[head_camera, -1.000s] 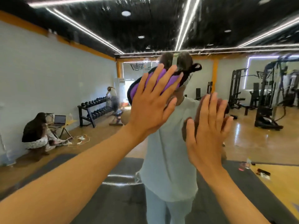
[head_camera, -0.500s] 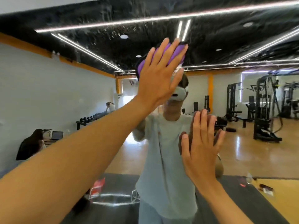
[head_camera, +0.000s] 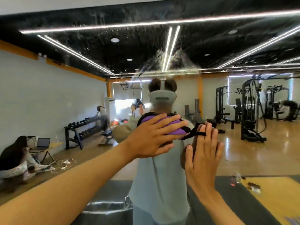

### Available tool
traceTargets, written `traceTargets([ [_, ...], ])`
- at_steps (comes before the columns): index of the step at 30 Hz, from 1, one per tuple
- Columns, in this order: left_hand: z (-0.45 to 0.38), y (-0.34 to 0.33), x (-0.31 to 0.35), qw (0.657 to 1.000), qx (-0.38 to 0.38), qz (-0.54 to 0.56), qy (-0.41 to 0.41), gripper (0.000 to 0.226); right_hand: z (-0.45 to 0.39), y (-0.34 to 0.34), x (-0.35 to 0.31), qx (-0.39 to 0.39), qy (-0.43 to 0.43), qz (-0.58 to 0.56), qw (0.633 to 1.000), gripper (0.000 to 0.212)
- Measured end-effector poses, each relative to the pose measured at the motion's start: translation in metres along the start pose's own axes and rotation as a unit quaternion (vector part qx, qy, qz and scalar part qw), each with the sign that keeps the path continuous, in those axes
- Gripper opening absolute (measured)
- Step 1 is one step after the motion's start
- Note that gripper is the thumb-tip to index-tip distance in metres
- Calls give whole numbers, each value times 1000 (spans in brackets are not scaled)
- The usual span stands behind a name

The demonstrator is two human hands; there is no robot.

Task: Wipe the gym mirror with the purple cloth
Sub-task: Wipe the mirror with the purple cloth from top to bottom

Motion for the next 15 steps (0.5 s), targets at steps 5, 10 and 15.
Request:
traceTargets([
  [5, -71, 21, -27, 985, 90, -24, 145, 56, 0, 1, -3, -17, -3, 50, 999, 68],
  [10, -130, 18, -9, 961, 141, -6, 237, 57, 0, 21, 29, -28, 23, 50, 998, 75],
  [15, -182, 8, 19, 967, 151, -8, 205, 59, -15, 53, 99, 22, -68, 59, 996, 76],
])
Point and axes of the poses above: each hand's wrist, its own z-axis away from the middle knuckle, its own y-axis out of the back of the hand, x = y × z, the point moved 3 cm from there along -z, towards the middle knuckle, and after that the axes turned 10 degrees about y, right-handed, at the moved point
